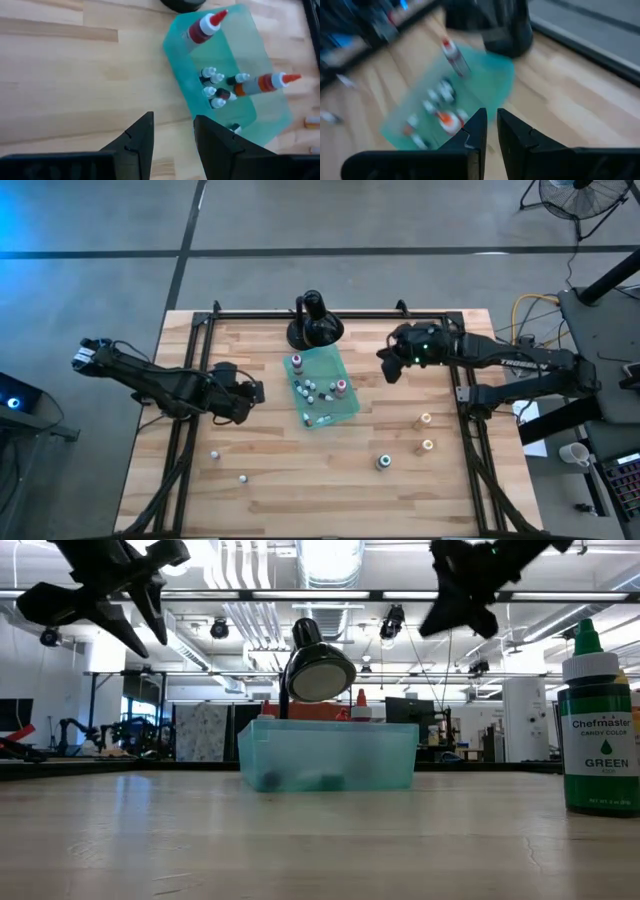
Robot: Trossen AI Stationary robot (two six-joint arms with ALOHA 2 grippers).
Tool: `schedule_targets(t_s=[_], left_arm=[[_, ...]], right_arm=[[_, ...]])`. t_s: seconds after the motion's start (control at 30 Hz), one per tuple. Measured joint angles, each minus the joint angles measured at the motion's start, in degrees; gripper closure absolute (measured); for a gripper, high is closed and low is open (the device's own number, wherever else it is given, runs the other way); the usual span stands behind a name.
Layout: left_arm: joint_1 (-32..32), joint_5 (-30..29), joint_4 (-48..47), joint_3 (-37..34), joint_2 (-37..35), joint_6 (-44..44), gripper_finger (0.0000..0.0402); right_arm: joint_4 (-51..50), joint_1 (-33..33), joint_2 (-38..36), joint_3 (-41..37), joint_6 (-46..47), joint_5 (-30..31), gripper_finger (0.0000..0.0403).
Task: Pick & Place food coloring
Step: Put the small pink food coloring bottle into the green bin
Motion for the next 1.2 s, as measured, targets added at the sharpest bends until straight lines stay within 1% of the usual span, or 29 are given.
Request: schedule_targets(t_s=[0.1,0.17,0.37,0.43,0.53,0.63,0.7,0.73,0.8,0.9,1.0,1.1,1.2], left_arm=[[0.0,-0.11,0.02,0.02,-0.66,3.68,0.0289],[0.1,-1.04,-0.01,0.02,-1.33,6.33,0.0289],[0.11,-2.28,0.01,-0.07,-3.65,14.1,0.0289],[0.11,-2.51,-0.01,-0.13,-3.96,15.64,0.0289],[0.11,-2.85,-0.03,-0.13,-4.15,16.49,0.0289],[0.11,-2.99,-0.04,-0.17,-4.14,18.06,0.0289],[0.11,-2.42,-0.08,-0.17,-4.16,20.96,0.0289],[0.13,-1.1,-0.39,-0.18,-4.14,22.96,0.0289],[0.11,3.54,-1.83,-0.26,-4.16,27.1,0.0289],[0.11,9.22,-4.5,-0.75,-4.05,32.46,0.0289],[-0.67,13.3,-4.62,-1.89,-3.44,43.71,0.0289],[-2.11,23.22,-4.67,-3.88,-3.42,53.66,0.0289],[-3.92,33.13,-4.76,-5.83,-3.28,55.77,0.0289]], right_arm=[[3.25,-0.01,0.51,2.58,3.33,-0.61,0.0365],[4.75,-0.02,1.21,3.72,5.82,-3.37,0.0365],[5.42,0.23,5.02,5.57,11.99,-19.16,0.0365],[4.32,0.62,6.66,5.46,14.32,-22.27,0.0364],[-2.35,1.09,8.79,5.77,16.51,-24.29,0.0364],[-12.38,1.65,11.31,8.04,17.01,-24.45,0.0363],[-18.26,2.22,12.93,10.02,15.84,-24.0,0.0356],[-20.52,2.6,13.79,11.06,15.35,-23.82,0.0351],[-24.17,3.19,15.53,12.83,14.04,-22.92,0.0337],[-27.45,3.91,18.25,14.95,11.95,-19.34,0.0313],[-27.62,4.31,20.57,16.13,9.01,-19.09,0.0292],[-27.64,5.15,22.57,17.04,5.7,-19.51,0.0276],[-27.61,6.07,23.83,17.61,4.69,-19.86,0.0265]])
